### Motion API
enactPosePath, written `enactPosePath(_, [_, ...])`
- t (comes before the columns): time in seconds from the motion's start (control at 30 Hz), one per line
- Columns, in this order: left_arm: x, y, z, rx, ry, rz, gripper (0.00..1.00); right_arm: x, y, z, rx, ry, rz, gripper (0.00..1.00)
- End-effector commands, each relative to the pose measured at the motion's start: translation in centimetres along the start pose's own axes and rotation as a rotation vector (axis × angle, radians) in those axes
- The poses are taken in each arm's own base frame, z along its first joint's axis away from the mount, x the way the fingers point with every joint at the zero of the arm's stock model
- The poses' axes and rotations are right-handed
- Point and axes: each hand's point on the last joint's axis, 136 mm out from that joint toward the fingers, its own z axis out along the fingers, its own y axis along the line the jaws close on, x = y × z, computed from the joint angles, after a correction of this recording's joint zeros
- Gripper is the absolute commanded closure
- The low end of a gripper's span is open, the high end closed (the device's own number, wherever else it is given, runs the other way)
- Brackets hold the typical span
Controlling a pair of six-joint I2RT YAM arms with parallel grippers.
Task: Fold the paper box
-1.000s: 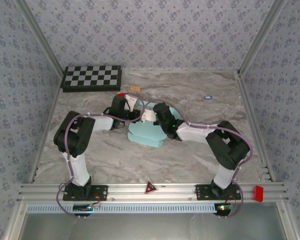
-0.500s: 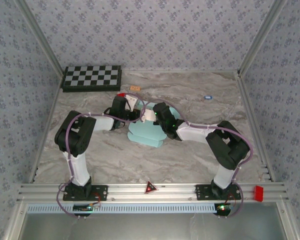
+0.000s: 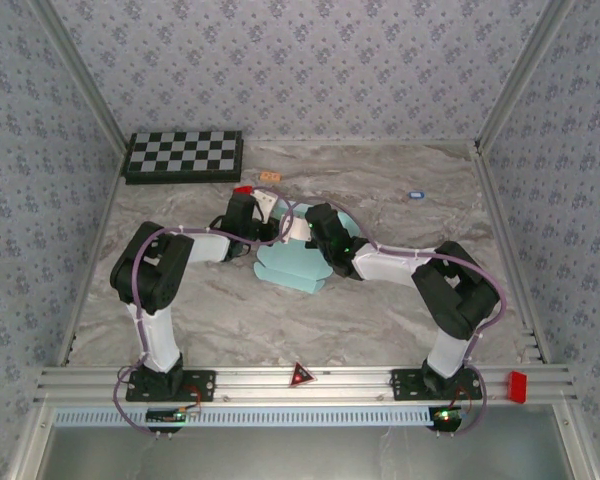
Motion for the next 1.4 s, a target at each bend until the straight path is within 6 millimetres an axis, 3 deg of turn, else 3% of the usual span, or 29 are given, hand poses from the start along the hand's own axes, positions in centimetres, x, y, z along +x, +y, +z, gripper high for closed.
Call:
enactPosePath(0.0, [0.0, -1.9, -0.1, 0.051, 0.010, 0.033, 0.94, 0.4, 2.5, 0.6, -0.086, 0.020, -0.006, 1.00])
enactPosePath(0.13, [0.3, -2.0, -0.3, 0.037, 0.017, 0.051, 0.95, 0.2, 1.9, 0.5, -0.064, 0.016, 0.011, 0.93])
enactPosePath(0.37, [0.7, -1.9, -0.9, 0.000, 0.032, 0.068, 0.95, -0.4, -0.3, -0.2, -0.003, -0.012, 0.082, 0.57])
enactPosePath(0.6, [0.5, -1.9, -2.1, -0.069, 0.036, 0.059, 0.95, -1.2, -3.0, -1.8, 0.042, -0.036, 0.171, 0.34])
enactPosePath(0.8, [0.5, -1.1, -3.1, -0.162, 0.048, -0.015, 0.95, -2.2, -5.7, -4.6, 0.057, -0.074, 0.298, 0.29])
enactPosePath(1.0, [0.2, -0.2, -5.0, -0.275, 0.045, -0.129, 0.94, -3.4, -8.5, -7.9, -0.007, -0.162, 0.578, 0.27])
enactPosePath(1.13, [0.3, 1.1, -7.0, -0.397, 0.064, -0.211, 0.99, -2.9, -9.9, -8.9, -0.009, -0.139, 0.724, 0.28])
enactPosePath(1.37, [1.0, 1.0, -9.0, -0.428, 0.076, -0.333, 1.00, -1.1, -10.9, -9.5, -0.087, -0.034, 1.029, 0.29])
